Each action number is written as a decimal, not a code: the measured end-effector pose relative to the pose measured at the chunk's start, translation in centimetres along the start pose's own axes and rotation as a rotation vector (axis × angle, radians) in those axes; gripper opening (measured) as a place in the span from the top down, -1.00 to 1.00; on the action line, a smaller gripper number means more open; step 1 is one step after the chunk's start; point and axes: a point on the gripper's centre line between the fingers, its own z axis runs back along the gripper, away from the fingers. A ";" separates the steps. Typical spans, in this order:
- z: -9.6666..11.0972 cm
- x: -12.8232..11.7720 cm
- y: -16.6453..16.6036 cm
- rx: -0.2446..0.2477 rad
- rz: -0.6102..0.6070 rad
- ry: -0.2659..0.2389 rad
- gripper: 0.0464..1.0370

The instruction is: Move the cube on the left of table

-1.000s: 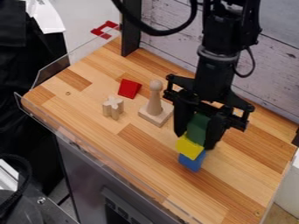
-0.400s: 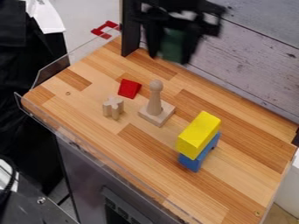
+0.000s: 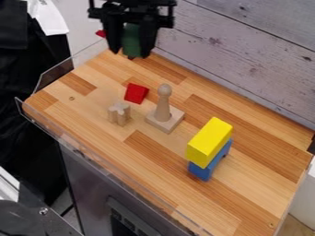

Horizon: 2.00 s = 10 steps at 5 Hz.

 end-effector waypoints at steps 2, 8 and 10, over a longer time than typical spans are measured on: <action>-4.6 1.4 2.9 0.011 0.009 0.108 -0.04; -8.4 -0.8 2.4 0.004 -0.034 0.244 -0.04; -8.7 -1.4 1.4 0.001 -0.065 0.261 -0.04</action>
